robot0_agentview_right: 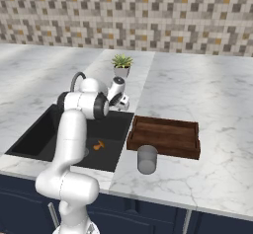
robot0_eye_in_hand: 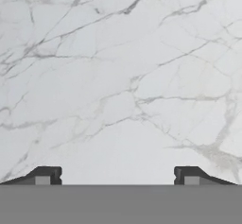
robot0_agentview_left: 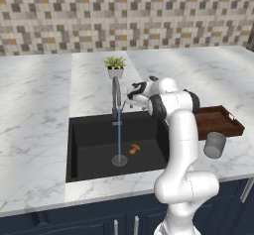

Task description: Pick up all produce items and place them in the sink. Turn on the sink faucet to wash them. Then turn the sink off and put them in the tray.

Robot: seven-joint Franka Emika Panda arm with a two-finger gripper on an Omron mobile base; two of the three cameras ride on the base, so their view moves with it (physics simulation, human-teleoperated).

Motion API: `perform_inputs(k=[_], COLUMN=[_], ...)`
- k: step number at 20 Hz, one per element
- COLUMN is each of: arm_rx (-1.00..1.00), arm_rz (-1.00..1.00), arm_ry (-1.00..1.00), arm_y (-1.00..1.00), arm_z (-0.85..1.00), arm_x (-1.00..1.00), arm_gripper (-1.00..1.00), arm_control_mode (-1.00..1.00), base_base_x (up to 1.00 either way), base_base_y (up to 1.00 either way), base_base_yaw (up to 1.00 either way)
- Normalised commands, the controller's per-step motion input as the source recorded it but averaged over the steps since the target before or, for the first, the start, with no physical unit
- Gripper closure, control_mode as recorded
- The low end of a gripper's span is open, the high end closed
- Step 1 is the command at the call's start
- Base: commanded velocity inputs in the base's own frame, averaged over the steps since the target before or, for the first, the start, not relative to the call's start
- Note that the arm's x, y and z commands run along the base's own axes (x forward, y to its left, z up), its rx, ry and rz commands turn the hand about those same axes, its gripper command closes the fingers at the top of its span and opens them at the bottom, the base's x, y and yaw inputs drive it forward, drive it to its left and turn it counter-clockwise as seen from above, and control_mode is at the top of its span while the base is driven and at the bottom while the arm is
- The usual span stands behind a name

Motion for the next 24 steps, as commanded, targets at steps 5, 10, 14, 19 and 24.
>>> perform_inputs(k=[5,10,14,19,24], arm_rx=[0.0,0.0,0.01,0.01,0.0], arm_rz=[0.0,0.0,0.0,0.0,0.0], arm_ry=[0.12,0.09,0.04,0.02,0.0], arm_y=[0.23,0.44,0.59,0.75,0.75], arm_z=[-0.32,-0.32,-0.23,-0.18,-0.06], arm_x=[0.04,0.0,0.0,-0.03,-0.02], arm_gripper=[-1.0,-1.0,-1.0,-1.0,-1.0], arm_control_mode=[-1.0,-1.0,-1.0,-1.0,-1.0], base_base_x=[0.0,0.0,0.0,0.0,0.0], base_base_y=[0.0,0.0,0.0,0.0,0.0], base_base_yaw=[0.0,0.0,0.0,0.0,0.0])
